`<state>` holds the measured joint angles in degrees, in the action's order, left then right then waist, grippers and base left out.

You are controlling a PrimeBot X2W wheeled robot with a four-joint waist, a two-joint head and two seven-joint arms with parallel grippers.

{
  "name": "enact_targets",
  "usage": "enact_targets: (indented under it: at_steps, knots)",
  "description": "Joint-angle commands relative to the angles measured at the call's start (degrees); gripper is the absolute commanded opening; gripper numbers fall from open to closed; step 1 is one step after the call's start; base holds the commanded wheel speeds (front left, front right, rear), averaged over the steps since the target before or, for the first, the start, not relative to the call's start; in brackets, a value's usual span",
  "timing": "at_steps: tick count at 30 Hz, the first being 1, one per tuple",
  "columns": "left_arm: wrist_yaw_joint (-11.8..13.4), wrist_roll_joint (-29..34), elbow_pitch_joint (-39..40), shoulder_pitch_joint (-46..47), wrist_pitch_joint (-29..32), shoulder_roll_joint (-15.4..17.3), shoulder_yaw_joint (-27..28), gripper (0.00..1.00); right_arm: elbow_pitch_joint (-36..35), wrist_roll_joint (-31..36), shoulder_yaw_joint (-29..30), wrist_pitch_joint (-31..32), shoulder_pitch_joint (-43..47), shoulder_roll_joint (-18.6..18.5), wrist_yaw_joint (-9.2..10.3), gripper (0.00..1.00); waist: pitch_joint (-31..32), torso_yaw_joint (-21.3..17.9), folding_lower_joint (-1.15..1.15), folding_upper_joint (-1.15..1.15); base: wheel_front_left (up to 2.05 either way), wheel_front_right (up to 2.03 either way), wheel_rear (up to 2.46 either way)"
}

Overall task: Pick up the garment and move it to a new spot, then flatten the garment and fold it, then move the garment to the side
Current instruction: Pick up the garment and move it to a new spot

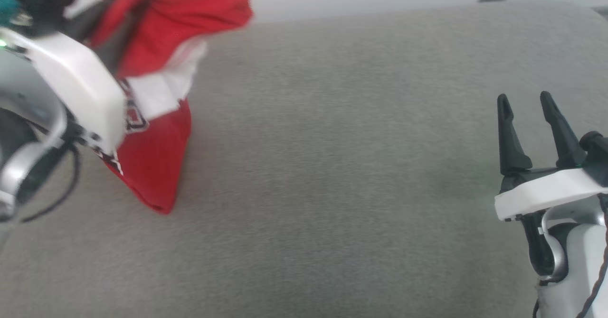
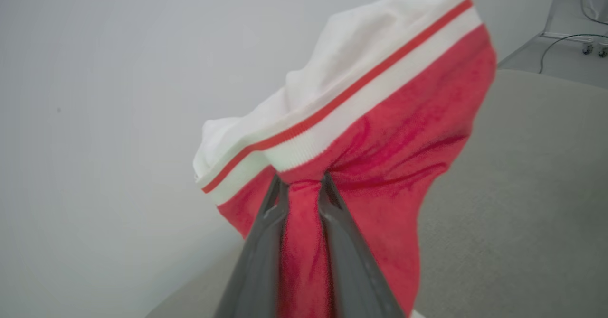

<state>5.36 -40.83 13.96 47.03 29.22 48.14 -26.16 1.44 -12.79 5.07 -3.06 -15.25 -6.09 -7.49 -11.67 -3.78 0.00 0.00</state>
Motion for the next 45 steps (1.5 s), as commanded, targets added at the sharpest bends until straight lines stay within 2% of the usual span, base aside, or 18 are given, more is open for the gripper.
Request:
enact_targets:
  at_steps: [1, 6, 13, 20, 28, 29, 30, 31, 36, 42, 45]
  knots:
    - [0.24, 0.38, 1.26, -0.81, 0.95, -0.94, -1.12, 0.0, 0.4, -0.46, -0.19, -0.71, 0.24, 0.39, 0.0, 1.0, -1.02, -3.51, 0.0, 0.0, 0.0, 0.0, 0.0]
    - [-1.16, 0.11, 1.4, -2.31, 3.3, -3.35, -5.88, 0.0, 2.33, -0.91, -0.53, -2.29, 0.24, 1.26, 0.0, 1.0, -2.12, -7.44, 0.0, 0.0, 0.0, 0.0, 0.0]
    - [-4.53, -0.57, -4.67, -5.67, 4.17, -6.53, -12.1, 0.0, 5.41, -1.46, -2.16, -4.34, -0.45, 2.07, 0.0, 1.0, -3.26, -11.07, 0.0, 0.0, 0.0, 0.0, 0.0]
    - [-9.74, -0.39, -17.72, -8.57, 1.88, -10.51, -18.41, 0.0, 8.36, -2.05, -4.4, -6.19, -1.59, 2.69, 0.0, 1.0, -4.23, -13.69, 0.0, 0.0, 0.0, 0.0, 0.0]
    - [-12.22, -0.02, -31.59, -8.93, -0.74, -15.17, -23.96, 0.0, 10.13, -2.43, -6.49, -6.99, -2.52, 3.02, 0.0, 1.0, -4.27, -14.46, 0.0, 0.0, 0.0, 0.0, 0.0]
    - [-12.37, -0.22, -34.22, -8.68, -1.16, -16.07, -25.13, 0.18, 10.5, -2.28, -6.68, -7.05, -2.48, 3.05, 0.0, 1.0, -3.9, -14.17, 0.0, 0.0, 0.0, 0.0, 0.0]
    - [-12.49, -0.56, -35.28, -8.46, -1.68, -16.58, -25.3, 0.53, 10.64, -2.23, -6.75, -7.06, -2.53, 3.06, 0.0, 1.0, -3.69, -13.94, 0.0, 0.0, 0.0, 0.0, 0.0]
    - [-12.53, -1.03, -35.92, -8.02, -2.31, -17.19, -25.31, 1.0, 10.82, -2.24, -6.68, -7.09, -2.5, 3.08, 0.0, 1.0, -3.34, -13.61, 0.0, 0.0, 0.0, 0.0, 0.0]
    - [-12.72, -2.36, -36.27, -5.19, -6.91, -17.73, -23.78, 1.0, 11.09, -1.84, -6.25, -6.62, -1.59, 2.46, 0.0, 1.0, -0.89, -11.25, 0.0, 0.0, 0.0, 0.0, 0.0]
    - [-12.71, -3.19, -33.21, -6.16, -13.88, -15.89, -21.09, 1.0, 10.58, -2.18, -5.53, -5.62, -0.12, 1.38, 0.0, 1.0, 2.62, -7.4, 0.0, 0.0, 0.0, 0.0, 0.0]
    - [-11.69, -3.57, -31.63, -7.71, -17.57, -14.28, -19.23, 1.0, 10.09, -2.03, -5.13, -4.99, 0.67, 0.95, 0.0, 1.0, 4.32, -5.32, 0.0, 0.0, 0.0, 0.0, 0.0]
